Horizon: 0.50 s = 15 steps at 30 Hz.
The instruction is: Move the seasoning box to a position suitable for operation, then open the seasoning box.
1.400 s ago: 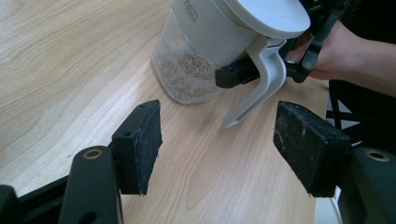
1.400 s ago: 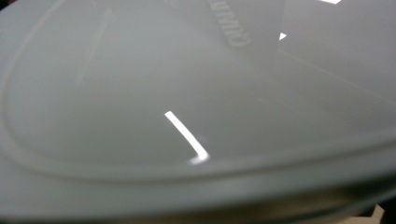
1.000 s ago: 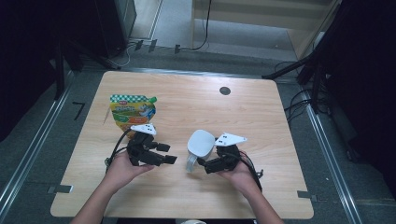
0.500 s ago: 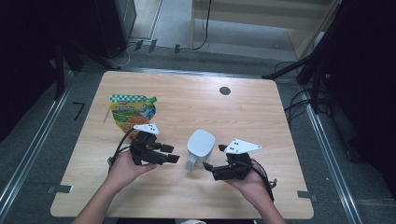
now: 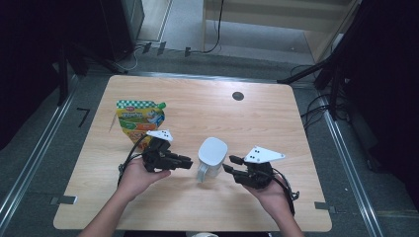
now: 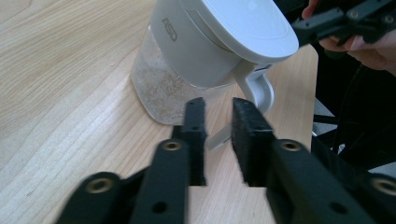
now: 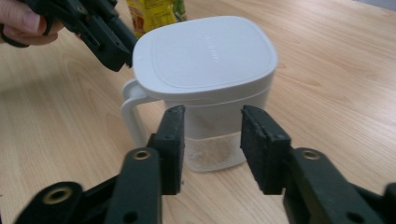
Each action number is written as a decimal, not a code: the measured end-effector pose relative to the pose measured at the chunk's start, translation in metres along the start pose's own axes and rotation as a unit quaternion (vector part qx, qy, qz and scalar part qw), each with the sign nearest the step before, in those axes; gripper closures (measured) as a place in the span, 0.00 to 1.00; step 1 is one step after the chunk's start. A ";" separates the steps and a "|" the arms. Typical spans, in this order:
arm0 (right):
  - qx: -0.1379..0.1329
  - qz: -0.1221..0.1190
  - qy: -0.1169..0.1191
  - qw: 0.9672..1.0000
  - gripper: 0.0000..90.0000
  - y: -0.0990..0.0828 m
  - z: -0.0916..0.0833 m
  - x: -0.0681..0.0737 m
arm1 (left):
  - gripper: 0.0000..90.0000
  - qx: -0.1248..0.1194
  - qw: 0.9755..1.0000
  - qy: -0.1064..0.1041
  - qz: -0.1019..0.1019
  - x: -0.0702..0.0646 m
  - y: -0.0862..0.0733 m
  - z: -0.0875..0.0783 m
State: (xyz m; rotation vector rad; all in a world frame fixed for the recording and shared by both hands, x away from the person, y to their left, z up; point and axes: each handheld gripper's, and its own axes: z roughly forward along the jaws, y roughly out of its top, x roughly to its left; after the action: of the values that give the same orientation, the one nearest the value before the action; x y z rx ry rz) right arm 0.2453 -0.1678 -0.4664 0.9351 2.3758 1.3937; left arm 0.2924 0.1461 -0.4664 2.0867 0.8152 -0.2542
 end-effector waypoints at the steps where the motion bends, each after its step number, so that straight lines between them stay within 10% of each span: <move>1: -0.001 0.002 -0.002 1.000 0.76 0.000 -0.001 -0.001 | 0.92 0.000 1.000 0.001 0.002 -0.001 0.000 0.002; 7: 0.005 0.037 -0.008 0.999 0.99 0.002 -0.003 -0.007 | 1.00 0.005 1.000 -0.001 0.019 -0.005 0.002 0.011; 15: 0.024 0.041 -0.006 0.999 1.00 0.003 0.008 -0.006 | 1.00 0.007 0.999 -0.004 0.037 -0.012 0.003 0.022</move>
State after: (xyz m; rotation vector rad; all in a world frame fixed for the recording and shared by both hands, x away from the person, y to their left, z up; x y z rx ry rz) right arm 0.2551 -0.1644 -0.4686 1.0603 2.3968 1.3617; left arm 0.2876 0.1221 -0.4727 2.1225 0.7305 -0.2279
